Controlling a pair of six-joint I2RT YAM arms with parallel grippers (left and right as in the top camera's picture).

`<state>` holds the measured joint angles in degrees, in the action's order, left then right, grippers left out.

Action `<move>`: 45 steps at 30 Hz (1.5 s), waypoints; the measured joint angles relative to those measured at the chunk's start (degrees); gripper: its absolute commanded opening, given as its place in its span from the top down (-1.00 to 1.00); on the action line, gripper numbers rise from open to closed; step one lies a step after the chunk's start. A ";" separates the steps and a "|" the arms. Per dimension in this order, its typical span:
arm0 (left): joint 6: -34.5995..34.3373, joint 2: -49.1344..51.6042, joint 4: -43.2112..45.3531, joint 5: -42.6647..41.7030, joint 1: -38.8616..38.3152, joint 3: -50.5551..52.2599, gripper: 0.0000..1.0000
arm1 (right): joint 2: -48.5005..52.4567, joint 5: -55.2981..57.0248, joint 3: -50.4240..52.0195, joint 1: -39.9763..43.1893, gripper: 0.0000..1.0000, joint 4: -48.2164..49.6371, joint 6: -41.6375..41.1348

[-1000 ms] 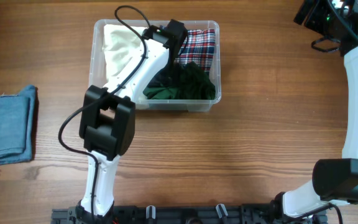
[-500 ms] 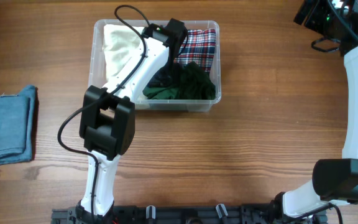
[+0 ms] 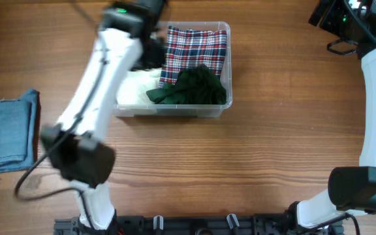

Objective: Pack container
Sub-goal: 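Move the left gripper left to the blue denim cloth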

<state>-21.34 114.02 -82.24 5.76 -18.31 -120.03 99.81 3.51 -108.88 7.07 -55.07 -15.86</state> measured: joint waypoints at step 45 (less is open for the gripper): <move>-20.61 -0.22 10.29 45.97 20.46 36.44 -0.68 | 0.00 0.00 0.00 0.00 -0.99 0.00 0.00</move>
<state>-41.95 113.80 -71.94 51.72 2.15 -83.59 99.81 3.51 -108.88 7.07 -55.07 -15.86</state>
